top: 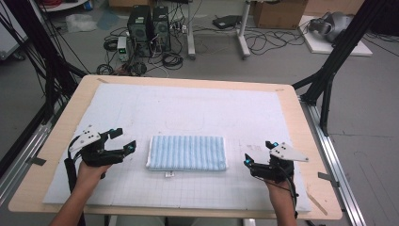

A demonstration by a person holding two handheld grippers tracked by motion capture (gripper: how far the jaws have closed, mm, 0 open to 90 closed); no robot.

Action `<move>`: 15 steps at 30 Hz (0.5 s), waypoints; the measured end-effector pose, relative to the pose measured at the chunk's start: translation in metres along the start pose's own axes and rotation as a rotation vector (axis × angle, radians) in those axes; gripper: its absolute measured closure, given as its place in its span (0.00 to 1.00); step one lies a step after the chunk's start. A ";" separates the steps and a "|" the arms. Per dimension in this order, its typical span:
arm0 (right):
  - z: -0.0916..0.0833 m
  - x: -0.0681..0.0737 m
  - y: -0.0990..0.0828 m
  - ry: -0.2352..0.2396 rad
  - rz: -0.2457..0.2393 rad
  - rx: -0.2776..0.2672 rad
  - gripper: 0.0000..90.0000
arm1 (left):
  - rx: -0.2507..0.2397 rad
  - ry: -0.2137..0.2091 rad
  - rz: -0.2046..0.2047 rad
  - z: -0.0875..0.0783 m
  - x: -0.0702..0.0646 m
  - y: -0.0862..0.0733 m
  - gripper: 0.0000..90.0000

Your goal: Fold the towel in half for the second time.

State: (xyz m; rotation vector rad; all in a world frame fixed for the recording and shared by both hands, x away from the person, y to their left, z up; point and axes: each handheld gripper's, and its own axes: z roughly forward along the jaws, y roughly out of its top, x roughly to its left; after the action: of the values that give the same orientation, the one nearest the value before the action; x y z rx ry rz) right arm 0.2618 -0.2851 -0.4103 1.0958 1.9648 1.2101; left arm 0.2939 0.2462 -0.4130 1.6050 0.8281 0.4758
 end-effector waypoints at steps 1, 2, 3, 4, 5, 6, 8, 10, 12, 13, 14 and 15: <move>0.000 -0.001 0.000 -0.001 -0.003 -0.004 0.12 | 0.001 0.001 -0.001 0.000 0.000 0.000 0.22; 0.000 -0.001 0.000 -0.002 0.005 -0.002 0.12 | 0.003 -0.001 -0.001 0.000 0.000 0.000 0.22; 0.000 -0.001 0.000 -0.002 0.007 -0.003 0.12 | 0.003 -0.001 -0.001 0.000 0.000 0.000 0.23; -0.001 -0.001 0.000 -0.002 0.010 -0.004 0.12 | 0.003 -0.001 -0.001 0.000 0.000 0.000 0.23; -0.001 -0.001 -0.001 -0.004 0.009 -0.005 0.12 | 0.003 0.001 0.002 0.000 0.001 0.000 0.23; -0.001 -0.001 -0.001 -0.003 0.012 -0.005 0.12 | 0.003 0.002 0.002 0.000 0.001 0.000 0.23; -0.001 -0.002 -0.001 -0.004 0.009 -0.008 0.12 | 0.005 0.004 0.000 0.000 0.001 0.000 0.23; -0.001 -0.002 -0.001 -0.005 0.014 -0.008 0.12 | 0.005 0.004 -0.001 0.000 0.001 0.000 0.23; -0.002 -0.003 -0.001 -0.007 0.011 -0.012 0.12 | 0.005 0.005 0.000 0.001 0.002 0.000 0.23; -0.002 -0.003 -0.001 -0.009 0.017 -0.010 0.12 | 0.006 0.005 -0.001 0.001 0.002 0.000 0.23; -0.003 -0.003 -0.002 -0.010 0.021 -0.011 0.12 | 0.007 0.005 -0.003 0.001 0.002 0.000 0.23; -0.003 -0.003 -0.002 -0.011 0.018 -0.013 0.12 | 0.008 0.004 -0.003 0.002 0.002 -0.001 0.23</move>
State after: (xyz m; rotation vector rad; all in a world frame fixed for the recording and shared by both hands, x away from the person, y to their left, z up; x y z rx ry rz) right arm 0.2607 -0.2896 -0.4107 1.1143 1.9400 1.2218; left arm 0.2962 0.2463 -0.4143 1.6105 0.8357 0.4741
